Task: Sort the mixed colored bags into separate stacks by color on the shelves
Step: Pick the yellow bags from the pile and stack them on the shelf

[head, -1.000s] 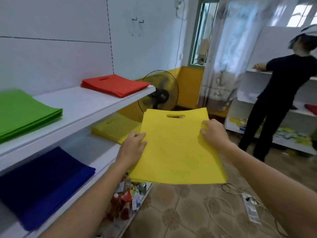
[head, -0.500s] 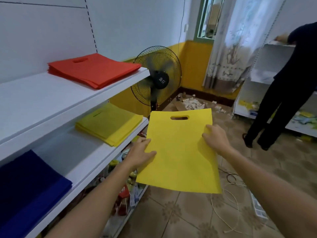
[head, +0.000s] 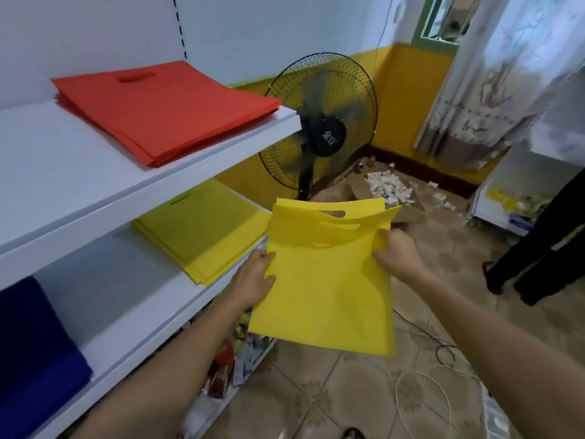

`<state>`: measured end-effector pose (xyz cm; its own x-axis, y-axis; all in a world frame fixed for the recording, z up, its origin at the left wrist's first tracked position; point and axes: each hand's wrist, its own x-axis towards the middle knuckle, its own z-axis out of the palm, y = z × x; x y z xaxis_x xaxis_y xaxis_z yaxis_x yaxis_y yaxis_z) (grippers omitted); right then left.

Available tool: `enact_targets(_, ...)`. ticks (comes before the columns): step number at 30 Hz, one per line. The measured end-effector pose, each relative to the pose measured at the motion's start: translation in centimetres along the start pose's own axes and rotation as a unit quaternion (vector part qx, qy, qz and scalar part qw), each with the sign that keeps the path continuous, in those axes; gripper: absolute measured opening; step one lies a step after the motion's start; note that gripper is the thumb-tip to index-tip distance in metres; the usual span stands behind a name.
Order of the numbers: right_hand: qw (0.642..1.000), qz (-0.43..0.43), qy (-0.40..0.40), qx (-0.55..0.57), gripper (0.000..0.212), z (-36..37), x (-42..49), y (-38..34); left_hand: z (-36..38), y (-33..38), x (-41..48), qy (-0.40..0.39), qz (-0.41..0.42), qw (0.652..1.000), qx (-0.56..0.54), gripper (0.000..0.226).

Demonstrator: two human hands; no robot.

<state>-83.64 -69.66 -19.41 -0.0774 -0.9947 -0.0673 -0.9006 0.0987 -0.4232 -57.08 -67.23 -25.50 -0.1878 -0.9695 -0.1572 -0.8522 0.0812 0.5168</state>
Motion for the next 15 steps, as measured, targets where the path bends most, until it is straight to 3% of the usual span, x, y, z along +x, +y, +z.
enact_targets(8,0.981,-0.152,-0.123,0.012,0.05,5.2,15.0,-6.1,-0.7,-4.7,3.1,0.097,-0.194,0.975,-0.057,0.058)
enact_targets(15,0.939,-0.316,-0.134,0.012,0.038,10.7,23.0,-12.5,-1.8,-6.1,3.6,0.218,-0.317,0.922,-0.037,0.05)
